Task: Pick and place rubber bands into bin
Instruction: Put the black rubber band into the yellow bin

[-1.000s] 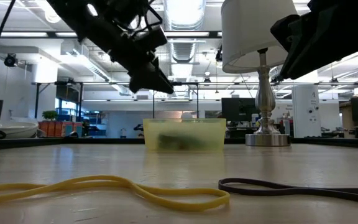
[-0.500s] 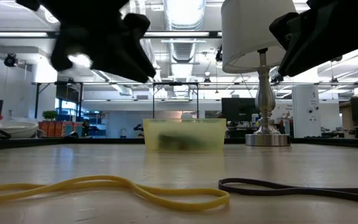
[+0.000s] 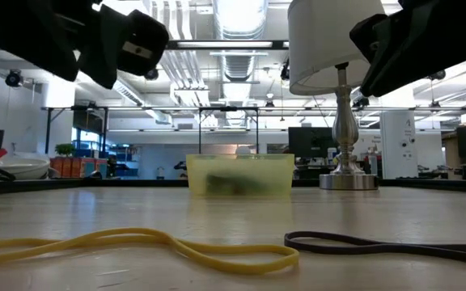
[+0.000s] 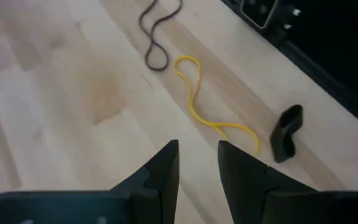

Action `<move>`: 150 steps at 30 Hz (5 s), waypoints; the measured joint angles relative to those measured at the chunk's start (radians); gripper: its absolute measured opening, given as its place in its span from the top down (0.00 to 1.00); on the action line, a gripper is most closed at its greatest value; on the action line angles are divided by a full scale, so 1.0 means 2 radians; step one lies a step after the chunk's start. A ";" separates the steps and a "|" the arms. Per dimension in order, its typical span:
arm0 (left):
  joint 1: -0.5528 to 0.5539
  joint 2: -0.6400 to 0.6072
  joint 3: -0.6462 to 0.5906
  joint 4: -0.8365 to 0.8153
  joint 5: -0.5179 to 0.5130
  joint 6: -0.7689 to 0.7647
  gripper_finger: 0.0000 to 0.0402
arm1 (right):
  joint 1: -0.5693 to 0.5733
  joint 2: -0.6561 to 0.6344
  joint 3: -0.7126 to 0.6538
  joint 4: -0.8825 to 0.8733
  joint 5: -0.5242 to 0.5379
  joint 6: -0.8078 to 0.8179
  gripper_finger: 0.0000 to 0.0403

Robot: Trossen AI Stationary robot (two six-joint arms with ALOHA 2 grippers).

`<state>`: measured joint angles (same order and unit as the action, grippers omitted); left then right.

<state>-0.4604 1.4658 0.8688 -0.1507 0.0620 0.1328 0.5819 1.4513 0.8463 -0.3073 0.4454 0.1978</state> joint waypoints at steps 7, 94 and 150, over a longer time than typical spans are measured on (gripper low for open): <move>-0.012 0.011 0.019 0.006 0.004 0.003 0.76 | 0.000 0.000 0.000 0.008 0.000 -0.016 0.86; -0.089 0.202 0.288 -0.296 -0.290 -0.019 1.00 | 0.000 0.000 -0.008 0.028 0.000 -0.021 0.86; 0.308 0.136 0.262 -0.297 -0.194 0.078 0.73 | -0.001 0.000 -0.025 0.025 -0.082 0.057 0.86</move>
<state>0.1559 1.7375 1.3930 -0.7444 -0.3252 0.2894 0.5808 1.4509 0.7959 -0.2569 0.2813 0.3121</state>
